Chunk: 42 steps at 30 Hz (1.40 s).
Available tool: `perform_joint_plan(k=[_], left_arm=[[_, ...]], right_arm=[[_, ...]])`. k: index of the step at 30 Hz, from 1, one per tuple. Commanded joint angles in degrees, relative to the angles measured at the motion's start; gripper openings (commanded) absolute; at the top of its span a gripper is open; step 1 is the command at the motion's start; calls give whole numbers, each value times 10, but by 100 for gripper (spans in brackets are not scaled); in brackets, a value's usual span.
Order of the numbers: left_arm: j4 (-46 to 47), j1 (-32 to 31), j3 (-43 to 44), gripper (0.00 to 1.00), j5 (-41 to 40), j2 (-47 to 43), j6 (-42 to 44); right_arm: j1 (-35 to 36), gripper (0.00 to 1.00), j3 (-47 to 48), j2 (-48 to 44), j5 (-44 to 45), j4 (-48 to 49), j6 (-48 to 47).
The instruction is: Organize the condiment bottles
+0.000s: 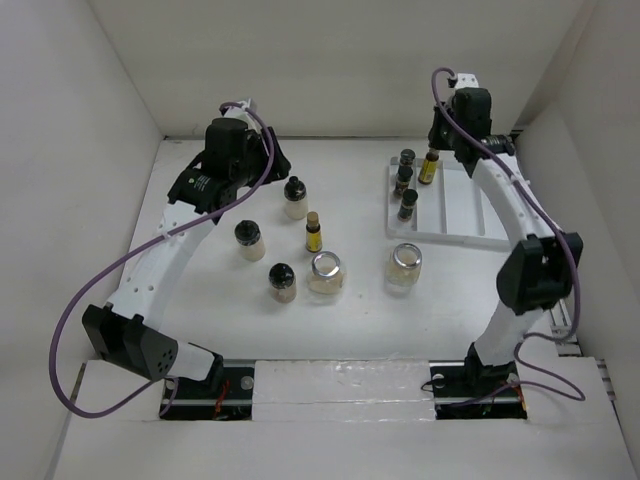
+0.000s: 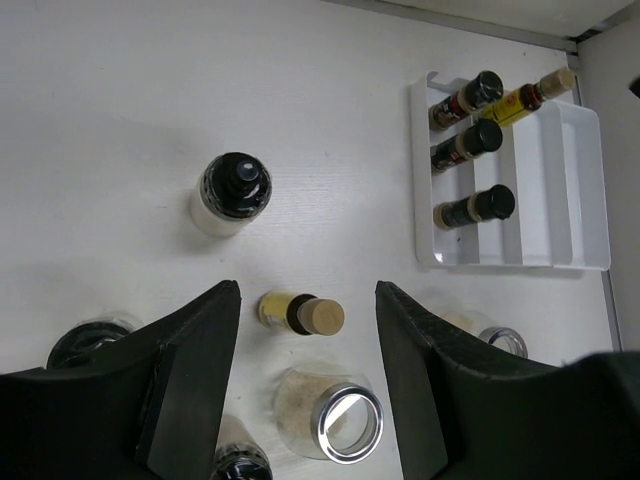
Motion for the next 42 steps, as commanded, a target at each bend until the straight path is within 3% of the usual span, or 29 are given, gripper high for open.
perform_joint_plan(k=[1, 3, 4, 5, 6, 8, 10, 16, 22, 27, 30, 33, 34, 35, 39, 42], left_arm=[[-10, 0, 43, 52, -62, -1, -16], [-36, 0, 68, 52, -108, 4, -39], [-42, 0, 77, 52, -143, 11, -59], [-47, 0, 89, 52, -156, 16, -69], [-47, 0, 89, 52, -165, 16, -75], [-54, 0, 95, 52, -172, 16, -80], [-54, 0, 89, 52, -172, 16, -80], [-54, 0, 66, 52, -202, -1, -75], [-49, 5, 37, 52, -225, -13, -64], [-37, 5, 24, 52, -205, -18, -64], [-37, 5, 24, 52, -200, -23, -64], [-37, 5, 19, 52, -200, -29, -64], [-37, 5, 19, 52, -200, -29, -64], [-37, 5, 19, 52, -200, -29, -64], [-37, 5, 19, 52, -195, -29, -64], [-37, 5, 25, 52, -182, -23, -64]], right_arm=[[93, 21, -80, -127, -58, 70, -1], [138, 11, -142, -162, -95, 93, -8], [163, 11, -153, -162, -117, 94, -16], [215, 18, -159, -168, -117, 87, -23], [239, 38, -159, -162, -117, 82, -23], [292, 62, -159, -151, -141, 82, -31], [318, 80, -154, -132, -142, 77, -31], [369, 86, -140, -81, -148, 71, -31], [374, 73, -145, -37, -74, 93, -24], [367, 64, -133, 16, -88, 115, -24], [367, 47, -111, 35, -88, 109, -24], [367, 45, -104, 40, -82, 95, -24], [367, 29, -104, 40, -77, 94, -24], [367, 23, -104, 40, -69, 88, -24], [367, 14, -104, -26, -46, 88, -12], [332, 13, -104, -105, -46, 99, -6]])
